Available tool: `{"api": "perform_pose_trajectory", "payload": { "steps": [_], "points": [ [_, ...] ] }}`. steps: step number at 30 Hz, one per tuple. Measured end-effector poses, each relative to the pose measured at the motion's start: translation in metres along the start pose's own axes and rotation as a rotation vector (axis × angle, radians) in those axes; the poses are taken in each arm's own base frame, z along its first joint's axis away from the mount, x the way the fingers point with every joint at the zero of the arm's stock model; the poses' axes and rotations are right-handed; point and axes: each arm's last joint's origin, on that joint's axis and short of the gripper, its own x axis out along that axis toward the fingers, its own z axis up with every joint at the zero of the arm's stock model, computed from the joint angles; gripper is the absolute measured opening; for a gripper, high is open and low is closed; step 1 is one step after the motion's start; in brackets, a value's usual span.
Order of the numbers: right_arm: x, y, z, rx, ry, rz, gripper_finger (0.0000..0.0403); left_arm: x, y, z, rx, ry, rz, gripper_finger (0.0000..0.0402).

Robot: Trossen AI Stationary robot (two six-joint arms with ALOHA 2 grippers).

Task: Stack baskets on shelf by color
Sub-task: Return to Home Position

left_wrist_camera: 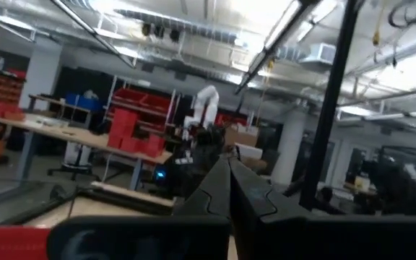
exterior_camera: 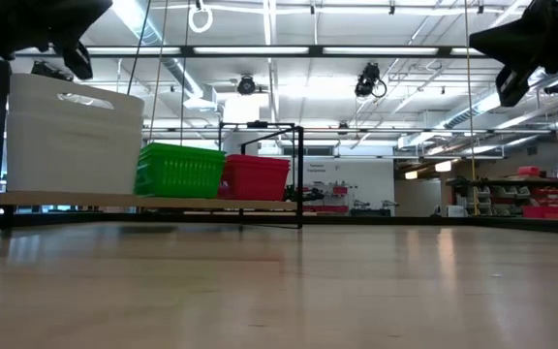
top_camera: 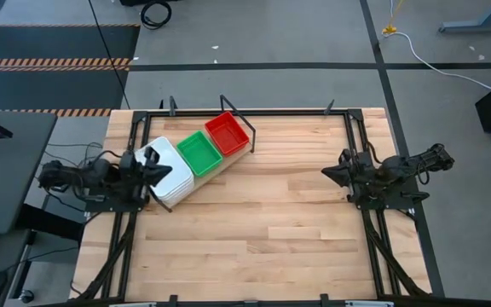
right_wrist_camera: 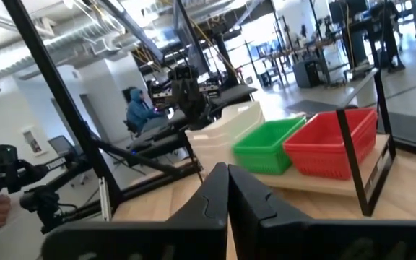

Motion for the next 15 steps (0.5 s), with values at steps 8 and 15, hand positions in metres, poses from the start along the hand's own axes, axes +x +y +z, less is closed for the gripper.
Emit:
{"api": "perform_pose_trajectory", "payload": {
  "steps": [8, 15],
  "points": [
    [0.000, 0.000, 0.000, 0.002, -0.005, -0.001, 0.0006, -0.002, 0.003, -0.018, 0.014, 0.034, -0.043, 0.0000],
    [0.000, 0.000, 0.000, -0.001, 0.002, -0.004, 0.0006, -0.001, 0.005, -0.016, 0.014, 0.008, -0.018, 0.0010]
  ]
}}
